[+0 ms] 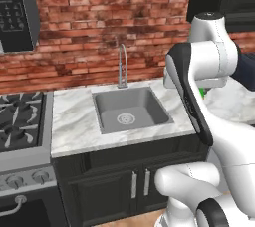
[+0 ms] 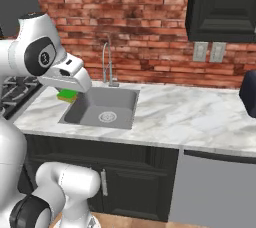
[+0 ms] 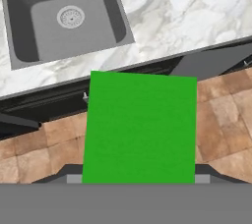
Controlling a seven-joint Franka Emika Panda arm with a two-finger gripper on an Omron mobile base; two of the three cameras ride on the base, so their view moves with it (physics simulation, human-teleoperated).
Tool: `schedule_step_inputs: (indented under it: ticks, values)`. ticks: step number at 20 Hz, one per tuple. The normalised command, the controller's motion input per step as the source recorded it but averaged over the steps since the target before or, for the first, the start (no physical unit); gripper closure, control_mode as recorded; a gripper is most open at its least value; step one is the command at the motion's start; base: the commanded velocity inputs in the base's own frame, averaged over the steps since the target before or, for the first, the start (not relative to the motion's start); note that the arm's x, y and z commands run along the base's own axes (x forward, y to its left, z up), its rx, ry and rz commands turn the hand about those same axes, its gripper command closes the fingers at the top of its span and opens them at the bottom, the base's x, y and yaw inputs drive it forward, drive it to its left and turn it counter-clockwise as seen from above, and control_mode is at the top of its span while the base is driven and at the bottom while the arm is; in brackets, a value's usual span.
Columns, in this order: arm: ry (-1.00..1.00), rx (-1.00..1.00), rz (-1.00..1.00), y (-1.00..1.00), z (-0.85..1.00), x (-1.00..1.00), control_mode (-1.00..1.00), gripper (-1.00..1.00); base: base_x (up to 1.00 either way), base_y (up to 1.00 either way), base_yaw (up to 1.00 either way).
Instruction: Place the sponge inside the microwave to prepare for sanitizing.
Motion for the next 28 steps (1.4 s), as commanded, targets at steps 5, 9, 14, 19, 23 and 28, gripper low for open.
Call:
schedule_step_inputs:
  ticks: [5, 9, 14, 19, 23, 28]
  values:
    - [0.00, 0.00, 0.00, 0.00, 0.00, 0.00, 1.00, 1.00, 0.00, 0.81, 0.01]
    - [0.00, 0.00, 0.00, 0.00, 0.00, 0.00, 1.00, 1.00, 0.00, 0.84, 0.00]
    - [0.00, 0.00, 0.00, 0.00, 0.00, 0.00, 1.00, 1.00, 0.03, 0.77, 0.02]
    - [0.00, 0.00, 0.00, 0.00, 0.00, 0.00, 1.00, 1.00, 0.03, 0.60, 0.09]
    - [0.00, 0.00, 0.00, 0.00, 0.00, 0.00, 1.00, 1.00, 0.03, 0.36, 0.17]
    - [0.00, 0.00, 0.00, 0.00, 0.00, 0.00, 1.00, 1.00, 0.00, 0.29, 0.17]
